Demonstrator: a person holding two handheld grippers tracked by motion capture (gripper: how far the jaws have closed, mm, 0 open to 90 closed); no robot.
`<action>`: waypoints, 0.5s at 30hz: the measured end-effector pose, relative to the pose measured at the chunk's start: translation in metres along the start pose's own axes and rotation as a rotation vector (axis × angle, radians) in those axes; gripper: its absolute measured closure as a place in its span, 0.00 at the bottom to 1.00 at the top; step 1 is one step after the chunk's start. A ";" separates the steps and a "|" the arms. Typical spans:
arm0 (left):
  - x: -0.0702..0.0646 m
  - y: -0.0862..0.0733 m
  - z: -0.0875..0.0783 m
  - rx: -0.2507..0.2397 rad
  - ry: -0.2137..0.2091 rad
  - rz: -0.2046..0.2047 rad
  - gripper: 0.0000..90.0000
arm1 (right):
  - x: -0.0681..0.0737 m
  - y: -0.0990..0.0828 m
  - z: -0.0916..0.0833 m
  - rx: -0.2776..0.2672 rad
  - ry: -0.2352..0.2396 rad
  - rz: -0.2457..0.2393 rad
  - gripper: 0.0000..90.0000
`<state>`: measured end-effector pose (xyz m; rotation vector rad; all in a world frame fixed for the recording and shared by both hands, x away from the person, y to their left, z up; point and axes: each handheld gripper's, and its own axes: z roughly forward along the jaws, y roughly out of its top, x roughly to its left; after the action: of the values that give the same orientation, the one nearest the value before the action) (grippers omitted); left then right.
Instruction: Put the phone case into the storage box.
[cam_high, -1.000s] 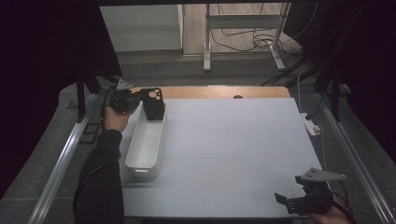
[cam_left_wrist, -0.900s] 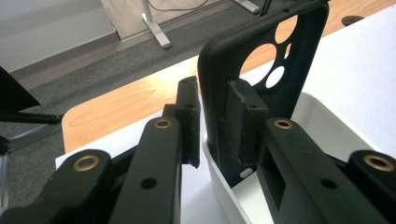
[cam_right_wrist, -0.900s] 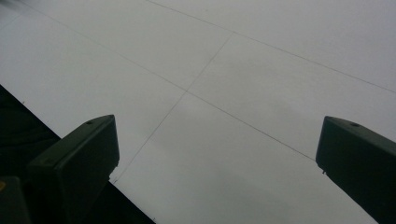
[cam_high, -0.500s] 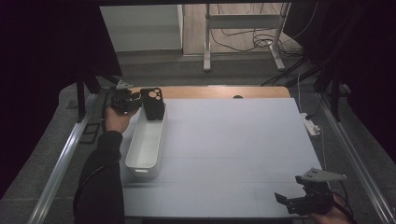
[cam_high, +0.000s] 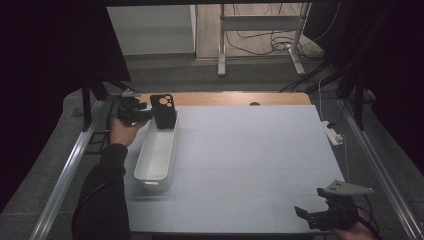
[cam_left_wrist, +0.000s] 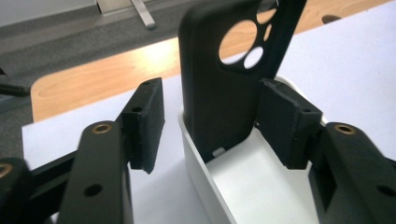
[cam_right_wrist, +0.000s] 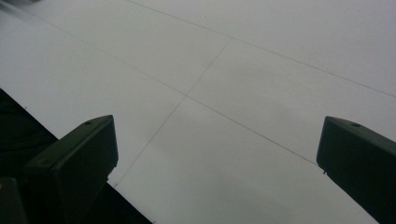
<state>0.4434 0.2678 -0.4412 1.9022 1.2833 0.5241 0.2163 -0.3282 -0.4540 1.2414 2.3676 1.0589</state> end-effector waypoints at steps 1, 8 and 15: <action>0.000 -0.001 -0.001 0.006 -0.002 0.002 0.43 | 0.000 0.000 0.000 0.000 0.000 -0.001 0.00; -0.002 -0.006 -0.008 0.015 -0.027 -0.006 0.33 | 0.000 0.000 0.000 0.000 -0.002 -0.004 0.00; 0.000 -0.011 -0.016 0.015 -0.077 -0.044 0.19 | 0.001 0.000 0.000 0.003 -0.005 -0.010 0.00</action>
<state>0.4258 0.2757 -0.4402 1.8844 1.2793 0.4161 0.2159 -0.3274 -0.4539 1.2303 2.3696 1.0488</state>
